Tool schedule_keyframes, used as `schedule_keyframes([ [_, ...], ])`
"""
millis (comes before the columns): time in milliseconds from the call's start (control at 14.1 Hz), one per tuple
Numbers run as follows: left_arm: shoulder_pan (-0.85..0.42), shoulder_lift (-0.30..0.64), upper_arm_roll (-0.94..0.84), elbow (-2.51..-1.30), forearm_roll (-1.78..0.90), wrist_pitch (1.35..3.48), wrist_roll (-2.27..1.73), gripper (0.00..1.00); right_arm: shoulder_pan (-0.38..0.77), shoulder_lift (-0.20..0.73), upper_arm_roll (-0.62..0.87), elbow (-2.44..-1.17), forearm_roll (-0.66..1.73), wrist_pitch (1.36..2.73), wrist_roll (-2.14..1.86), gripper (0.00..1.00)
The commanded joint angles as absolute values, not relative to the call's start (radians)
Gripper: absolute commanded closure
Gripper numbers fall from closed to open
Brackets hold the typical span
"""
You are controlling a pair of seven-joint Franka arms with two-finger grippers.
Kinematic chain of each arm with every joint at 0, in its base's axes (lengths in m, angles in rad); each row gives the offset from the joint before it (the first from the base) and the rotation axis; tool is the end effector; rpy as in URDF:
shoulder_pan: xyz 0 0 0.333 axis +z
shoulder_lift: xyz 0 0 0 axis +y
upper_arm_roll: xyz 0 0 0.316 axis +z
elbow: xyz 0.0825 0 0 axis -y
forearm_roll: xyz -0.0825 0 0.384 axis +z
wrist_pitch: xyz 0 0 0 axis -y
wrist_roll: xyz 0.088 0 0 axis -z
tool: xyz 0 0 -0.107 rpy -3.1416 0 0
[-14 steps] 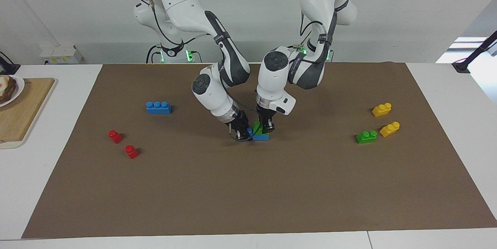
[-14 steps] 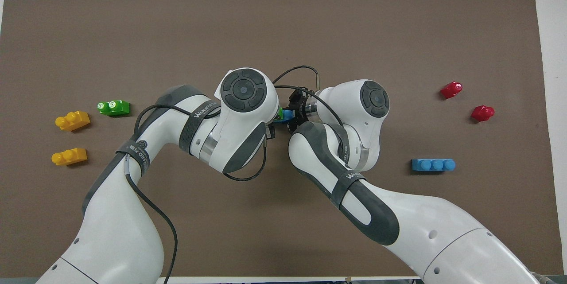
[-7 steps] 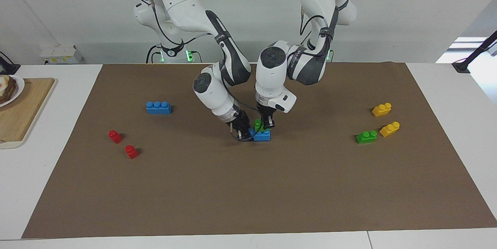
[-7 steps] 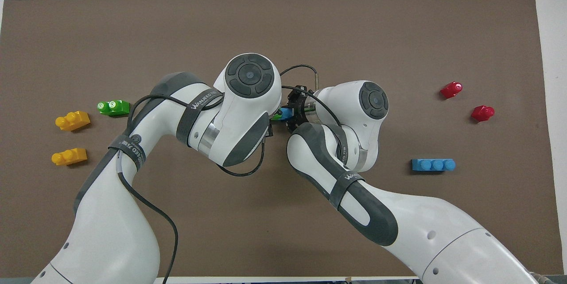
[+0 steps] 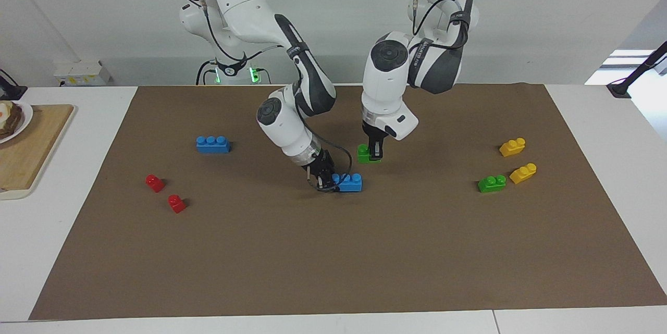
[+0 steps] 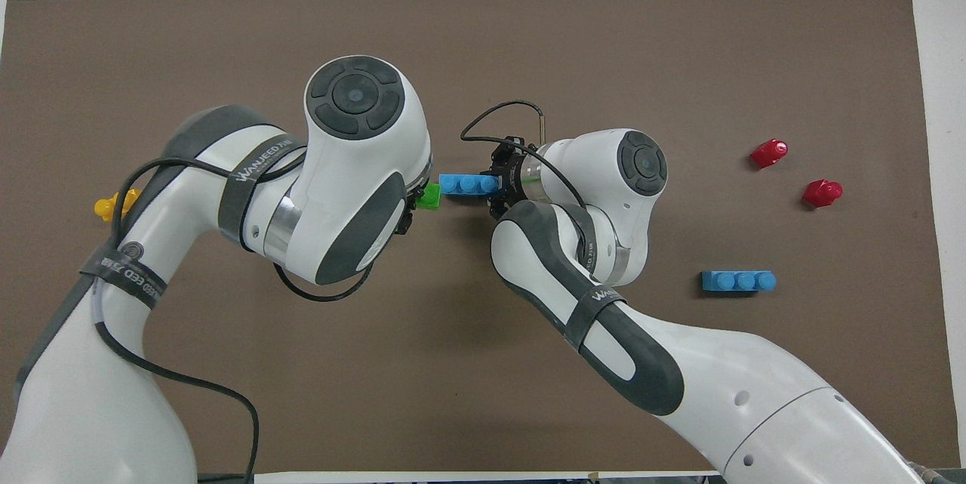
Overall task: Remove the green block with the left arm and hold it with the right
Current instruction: 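Pull the green brick away with the left gripper while the right gripper holds blue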
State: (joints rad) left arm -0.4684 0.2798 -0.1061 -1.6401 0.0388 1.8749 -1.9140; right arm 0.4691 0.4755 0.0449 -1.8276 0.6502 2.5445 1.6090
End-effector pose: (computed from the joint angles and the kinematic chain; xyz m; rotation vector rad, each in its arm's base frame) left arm 0.5409 -0.3394 0.4501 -2.4375 -1.9124 0.0106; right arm 0.5867 0.3195 0.2961 -1.8782 1.9419 0.3815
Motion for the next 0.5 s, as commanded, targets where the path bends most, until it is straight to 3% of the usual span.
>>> schedule_keyframes([
  [0, -0.401, 0.169, -0.112, -1.774, 0.012, 1.858, -1.668, 1.00, 0.411, 0.471, 0.046, -1.747, 0.672, 2.441, 1.603, 1.00],
  [427, -0.263, -0.021, -0.110, -2.011, -0.032, 1.862, -1.002, 1.00, 0.235, 0.417, 0.046, -1.689, 0.609, 2.246, 1.508, 1.00],
])
